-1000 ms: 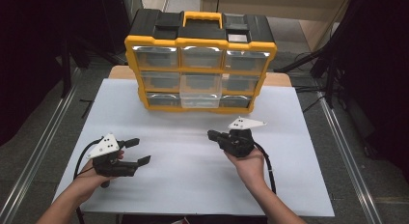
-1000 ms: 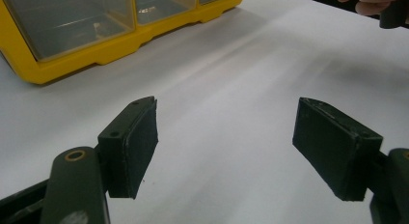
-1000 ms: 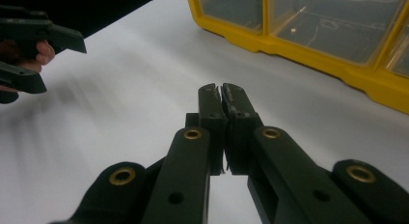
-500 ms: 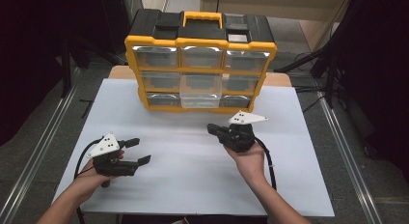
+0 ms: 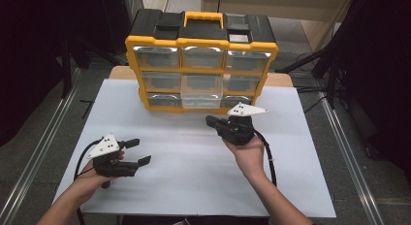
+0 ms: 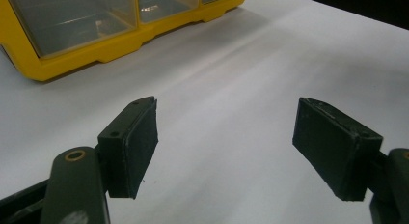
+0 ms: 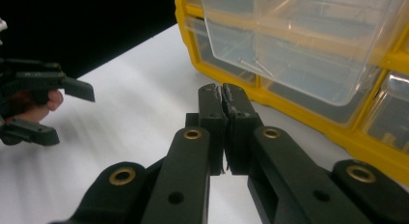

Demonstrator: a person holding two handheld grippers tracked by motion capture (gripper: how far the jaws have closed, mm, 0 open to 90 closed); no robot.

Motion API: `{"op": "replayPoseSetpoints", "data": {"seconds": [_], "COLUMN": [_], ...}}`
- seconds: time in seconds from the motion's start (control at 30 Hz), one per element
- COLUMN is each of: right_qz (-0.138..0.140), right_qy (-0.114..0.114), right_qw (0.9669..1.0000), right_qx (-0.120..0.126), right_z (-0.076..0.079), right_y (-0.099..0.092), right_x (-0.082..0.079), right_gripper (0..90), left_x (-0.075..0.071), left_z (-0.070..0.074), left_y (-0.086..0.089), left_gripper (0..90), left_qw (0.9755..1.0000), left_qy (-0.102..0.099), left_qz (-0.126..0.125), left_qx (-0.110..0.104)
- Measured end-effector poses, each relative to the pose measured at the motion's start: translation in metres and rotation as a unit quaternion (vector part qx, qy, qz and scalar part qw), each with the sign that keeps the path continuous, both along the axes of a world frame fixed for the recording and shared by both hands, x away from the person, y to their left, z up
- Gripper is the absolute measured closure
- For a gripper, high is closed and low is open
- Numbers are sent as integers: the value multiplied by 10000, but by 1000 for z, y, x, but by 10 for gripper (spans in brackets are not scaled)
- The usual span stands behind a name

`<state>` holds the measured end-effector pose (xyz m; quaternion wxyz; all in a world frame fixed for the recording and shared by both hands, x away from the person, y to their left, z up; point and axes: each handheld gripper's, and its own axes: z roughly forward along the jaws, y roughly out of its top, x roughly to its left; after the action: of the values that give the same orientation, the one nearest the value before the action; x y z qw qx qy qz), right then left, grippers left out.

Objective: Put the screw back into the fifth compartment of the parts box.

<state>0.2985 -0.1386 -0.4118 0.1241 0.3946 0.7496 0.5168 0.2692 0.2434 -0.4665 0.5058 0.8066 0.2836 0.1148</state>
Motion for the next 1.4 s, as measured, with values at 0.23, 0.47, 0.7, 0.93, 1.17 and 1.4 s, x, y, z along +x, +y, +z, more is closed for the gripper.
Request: {"op": "replayPoseSetpoints", "data": {"seconds": [0.23, 0.47, 0.7, 0.93, 1.17, 1.4], "right_qz": [21, -18, -9, -43, -28, -75], "right_qy": [46, 84, 192, 114, 73, 37], "right_qw": [9999, 9999, 9995, 9998, 9997, 9998], "right_qx": [91, 123, 244, 168, 220, 189], "right_z": [10, 21, 32, 43, 50, 60], "right_y": [-2, -4, -5, -6, -5, -4], "right_x": [4, 7, 12, 16, 18, 26], "right_gripper": [890, 890, 890, 890, 890, 890], "left_x": [0, 0, 1, 1, 1, 0], "left_z": [0, 0, -1, -1, 0, 0], "left_y": [0, 1, 2, 3, 3, 2], "left_gripper": [241, 241, 241, 241, 241, 241], "left_qw": [10000, 10000, 10000, 10000, 10000, 10000], "left_qy": [-6, 1, 14, 26, 24, 13], "left_qz": [-12, 7, 39, 24, 24, 39], "left_qx": [13, 18, 23, 28, 12, 0]}}
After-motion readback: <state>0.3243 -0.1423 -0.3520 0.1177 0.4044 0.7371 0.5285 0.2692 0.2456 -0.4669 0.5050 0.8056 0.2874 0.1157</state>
